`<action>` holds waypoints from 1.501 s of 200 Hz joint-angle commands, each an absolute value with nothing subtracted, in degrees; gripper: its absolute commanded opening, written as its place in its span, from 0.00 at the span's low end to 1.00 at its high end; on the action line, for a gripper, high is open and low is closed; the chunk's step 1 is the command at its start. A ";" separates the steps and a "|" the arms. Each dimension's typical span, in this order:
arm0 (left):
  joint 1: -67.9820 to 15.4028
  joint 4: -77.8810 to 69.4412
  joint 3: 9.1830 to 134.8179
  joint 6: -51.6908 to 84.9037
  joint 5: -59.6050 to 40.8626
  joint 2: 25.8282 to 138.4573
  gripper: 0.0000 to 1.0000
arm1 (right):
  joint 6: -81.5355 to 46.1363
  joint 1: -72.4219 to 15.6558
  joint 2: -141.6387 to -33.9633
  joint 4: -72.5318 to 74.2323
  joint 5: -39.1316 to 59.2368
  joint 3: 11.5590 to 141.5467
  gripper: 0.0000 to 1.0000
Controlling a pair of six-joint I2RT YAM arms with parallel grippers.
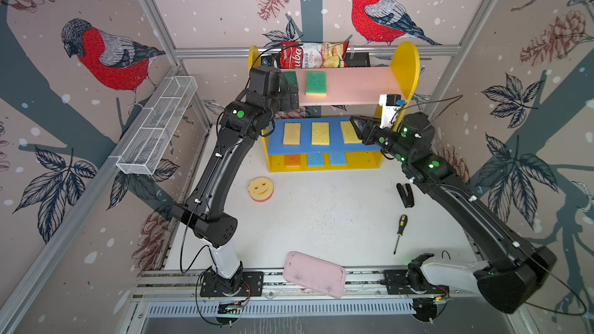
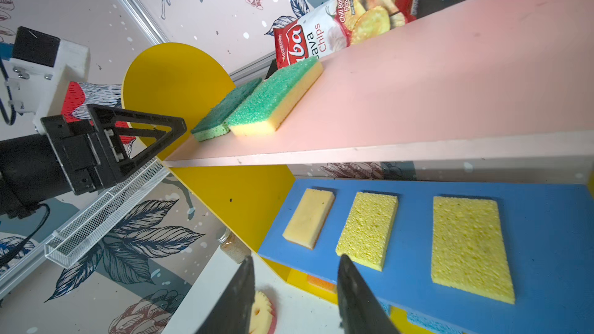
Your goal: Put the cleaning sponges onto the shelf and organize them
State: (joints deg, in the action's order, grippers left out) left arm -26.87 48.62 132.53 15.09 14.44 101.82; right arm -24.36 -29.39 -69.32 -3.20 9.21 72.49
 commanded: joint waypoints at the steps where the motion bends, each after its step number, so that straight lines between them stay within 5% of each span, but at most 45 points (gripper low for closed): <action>1: -25.65 49.75 135.00 16.53 5.71 103.41 0.97 | -25.22 -27.62 -67.24 0.60 11.17 70.38 0.42; 68: -24.57 54.07 141.85 19.42 4.10 108.56 0.97 | -26.30 -21.61 -63.88 1.85 16.66 66.78 0.42; 240: -28.97 52.14 143.55 16.26 24.44 112.87 0.97 | -30.08 -15.91 -63.75 5.75 22.35 63.19 0.43; 300: -28.29 51.23 143.27 15.55 23.29 112.27 0.88 | -30.72 -15.08 -64.43 6.24 23.47 62.93 0.42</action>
State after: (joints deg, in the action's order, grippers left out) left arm -28.75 50.72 143.33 16.08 24.01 112.73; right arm -30.04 -15.44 -64.55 4.01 22.72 63.07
